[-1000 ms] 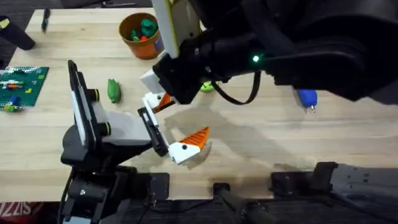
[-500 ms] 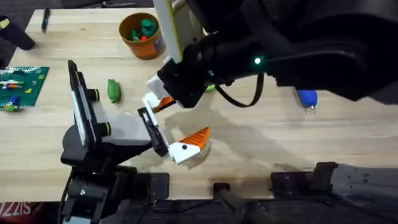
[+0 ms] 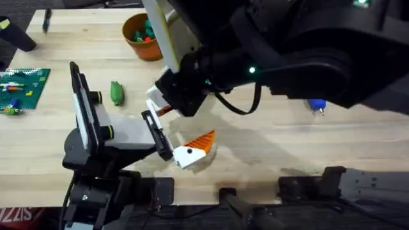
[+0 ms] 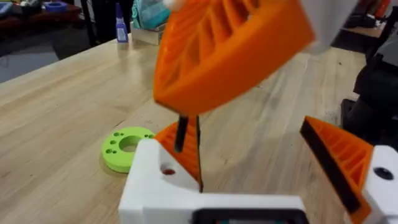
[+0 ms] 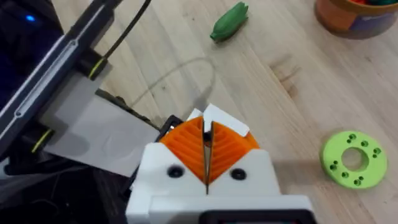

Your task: Pick up the gripper from the table and insert it into the empty holder that is missing its gripper. Then pick up a screw, insert it into the mounting hole, and use the screwdriver to tighten it. Finally, clean up the table by picking up the vegetable and placing it into the bucket.

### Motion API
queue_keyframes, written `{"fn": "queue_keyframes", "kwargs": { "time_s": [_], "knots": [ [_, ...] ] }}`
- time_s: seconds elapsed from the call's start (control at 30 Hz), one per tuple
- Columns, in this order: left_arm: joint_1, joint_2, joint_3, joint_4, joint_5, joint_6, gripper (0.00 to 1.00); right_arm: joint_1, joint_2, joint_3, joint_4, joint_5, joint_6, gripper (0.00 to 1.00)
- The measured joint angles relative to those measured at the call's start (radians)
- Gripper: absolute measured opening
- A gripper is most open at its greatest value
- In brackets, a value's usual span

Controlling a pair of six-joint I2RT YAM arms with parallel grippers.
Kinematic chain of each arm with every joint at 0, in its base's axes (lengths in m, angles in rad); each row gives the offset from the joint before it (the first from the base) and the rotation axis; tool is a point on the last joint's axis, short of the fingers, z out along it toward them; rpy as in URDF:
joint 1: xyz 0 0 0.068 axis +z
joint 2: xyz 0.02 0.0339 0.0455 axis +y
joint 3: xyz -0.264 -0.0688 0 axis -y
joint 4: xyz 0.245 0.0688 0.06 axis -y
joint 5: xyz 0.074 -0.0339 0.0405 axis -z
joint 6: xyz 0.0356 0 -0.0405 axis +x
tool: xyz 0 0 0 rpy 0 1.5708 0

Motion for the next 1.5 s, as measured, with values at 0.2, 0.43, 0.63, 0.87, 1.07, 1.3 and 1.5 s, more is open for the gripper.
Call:
{"fn": "queue_keyframes", "kwargs": {
  "time_s": [0.2, 0.43, 0.63, 0.87, 1.07, 1.3, 1.5],
  "knots": [
    [0.0, 0.0, 0.0, 0.0, 0.0, 0.0, 0.986, 0.0, 0.022, 0.0, 0.0, 0.0, 0.0, 0.005],
    [0.0, 0.0, 0.0, 0.0, 0.0, 0.0, 0.985, 0.0, 0.025, 0.0, -0.009, 0.0, 0.0, 0.005],
    [0.0, 0.0, 0.0, 0.0, 0.0, 0.0, 0.986, 0.0, 0.025, 0.0, -0.013, 0.024, 0.0, 0.005],
    [0.0, 0.0, 0.0, 0.0, 0.0, 0.0, 0.986, 0.0, 0.025, 0.0, -0.013, 0.034, 0.0, 0.005],
    [0.0, 0.0, 0.0, 0.0, 0.0, 0.0, 0.986, 0.0, 0.03, 0.001, -0.012, 0.034, 0.0, 0.005],
    [0.0, 0.0, 0.0, 0.0, 0.0, 0.0, 0.986, 0.0, 0.072, 0.002, -0.011, 0.034, 0.0, 0.005],
    [0.0, 0.0, 0.0, 0.0, 0.0, 0.0, 0.985, 0.0, 0.075, 0.002, -0.012, 0.034, 0.0, 0.005]
  ]
}}
